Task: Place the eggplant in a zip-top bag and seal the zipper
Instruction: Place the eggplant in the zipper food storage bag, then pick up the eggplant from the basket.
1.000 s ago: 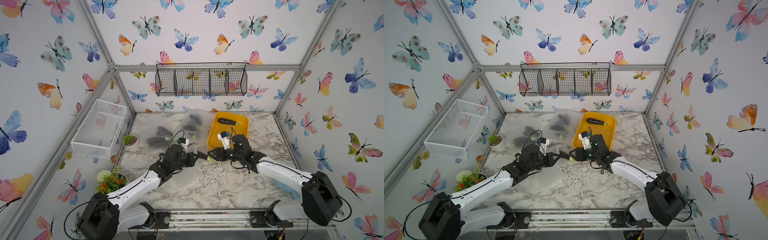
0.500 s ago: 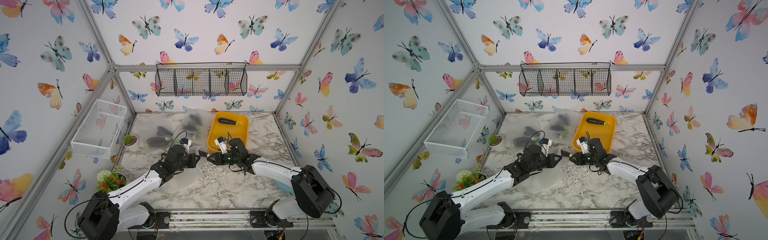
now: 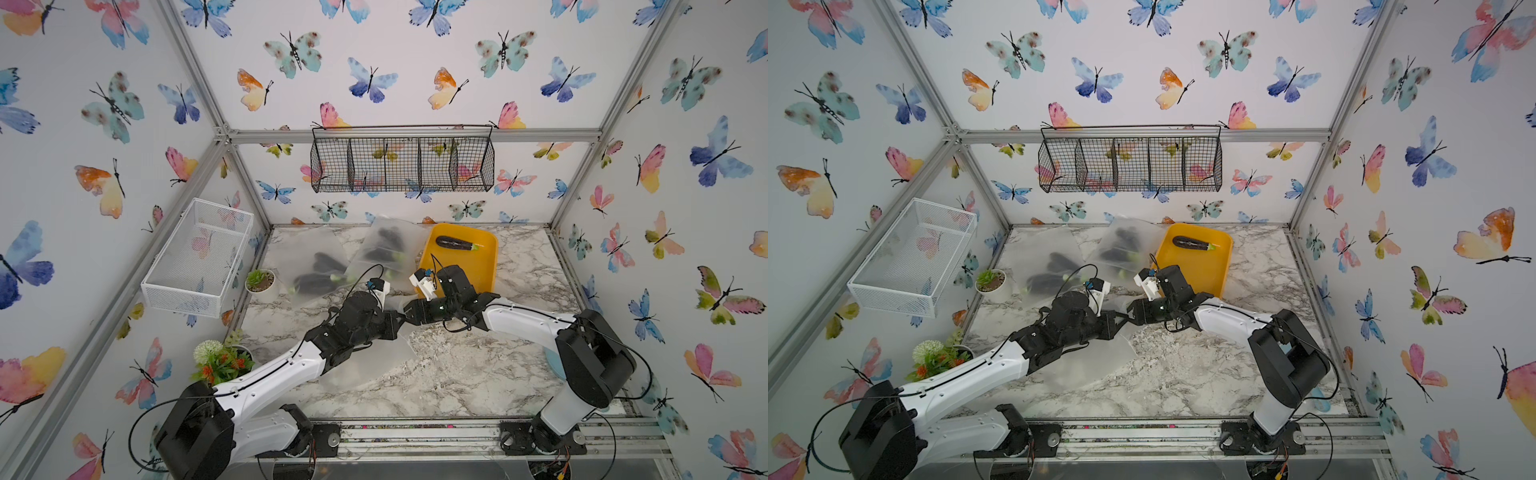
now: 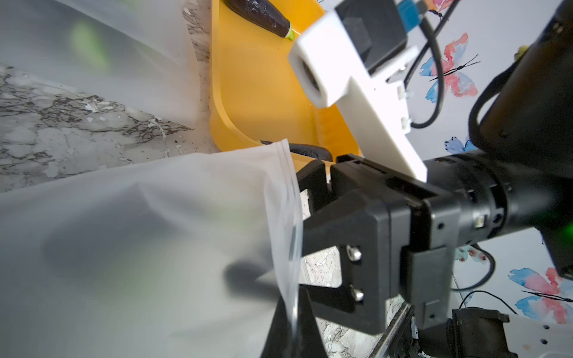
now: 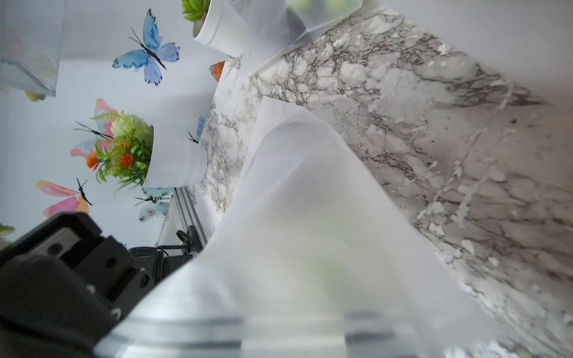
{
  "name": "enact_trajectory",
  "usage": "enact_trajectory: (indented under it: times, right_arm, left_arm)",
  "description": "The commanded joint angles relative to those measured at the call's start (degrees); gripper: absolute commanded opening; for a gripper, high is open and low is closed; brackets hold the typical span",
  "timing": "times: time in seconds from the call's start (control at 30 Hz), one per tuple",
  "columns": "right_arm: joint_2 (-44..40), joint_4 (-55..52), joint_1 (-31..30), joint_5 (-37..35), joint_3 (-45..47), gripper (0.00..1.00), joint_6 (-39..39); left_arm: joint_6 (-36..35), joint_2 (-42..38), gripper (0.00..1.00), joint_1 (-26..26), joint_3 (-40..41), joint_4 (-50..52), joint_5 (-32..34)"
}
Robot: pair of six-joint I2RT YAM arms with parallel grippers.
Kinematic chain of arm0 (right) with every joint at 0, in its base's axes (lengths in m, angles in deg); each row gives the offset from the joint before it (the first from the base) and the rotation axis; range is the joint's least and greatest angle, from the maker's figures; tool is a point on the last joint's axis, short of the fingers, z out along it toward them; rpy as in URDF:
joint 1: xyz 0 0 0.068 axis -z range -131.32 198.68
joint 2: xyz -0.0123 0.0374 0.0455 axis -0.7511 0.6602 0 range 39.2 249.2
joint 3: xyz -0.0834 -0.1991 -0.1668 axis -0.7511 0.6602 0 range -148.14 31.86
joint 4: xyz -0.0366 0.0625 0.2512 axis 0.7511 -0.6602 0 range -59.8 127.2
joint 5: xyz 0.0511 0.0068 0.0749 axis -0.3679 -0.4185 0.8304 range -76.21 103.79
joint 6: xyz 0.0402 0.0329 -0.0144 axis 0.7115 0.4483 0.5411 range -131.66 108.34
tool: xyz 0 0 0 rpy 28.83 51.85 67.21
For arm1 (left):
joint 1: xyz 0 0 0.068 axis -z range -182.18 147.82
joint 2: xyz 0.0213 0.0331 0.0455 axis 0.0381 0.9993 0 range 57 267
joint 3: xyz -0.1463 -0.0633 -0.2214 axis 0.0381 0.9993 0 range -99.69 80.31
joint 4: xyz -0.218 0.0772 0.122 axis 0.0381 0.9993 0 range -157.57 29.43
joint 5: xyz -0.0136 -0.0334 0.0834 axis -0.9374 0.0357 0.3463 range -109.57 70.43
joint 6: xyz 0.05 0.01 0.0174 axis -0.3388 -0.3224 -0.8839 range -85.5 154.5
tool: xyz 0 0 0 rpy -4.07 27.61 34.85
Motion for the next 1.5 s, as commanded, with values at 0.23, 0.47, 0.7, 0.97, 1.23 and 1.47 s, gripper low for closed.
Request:
enact_trajectory:
  times: [0.23, 0.47, 0.7, 0.97, 1.23, 1.47]
  right_arm:
    - [-6.3, -1.9, 14.2, -3.4, -2.6, 0.62, -2.5]
    - [8.0, 23.1, 21.7, -20.9, -5.1, 0.66, 16.0]
    - [23.4, 30.9, 22.3, -30.6, -14.5, 0.67, 29.4]
    - [36.7, 33.8, 23.8, -33.5, -22.4, 0.67, 40.1]
    - [44.8, 33.1, 24.2, -37.0, -30.2, 0.70, 47.4]
    - [50.9, 30.5, 24.2, -39.7, -37.4, 0.68, 53.3]
  left_arm:
    - [-3.3, 3.5, 0.00, -3.6, -1.8, 0.5, 2.2]
    - [-4.6, 7.0, 0.00, -2.1, -4.3, 1.1, 0.6]
    - [-5.6, 6.7, 0.00, -1.6, -6.6, 2.2, 0.4]
    - [-6.3, 6.3, 0.00, -1.4, -7.3, 3.2, 0.3]
    - [-7.0, 7.4, 0.00, -2.2, -7.9, 3.5, 0.0]
    - [-7.4, 7.7, 0.00, -3.5, -8.4, 5.3, -0.2]
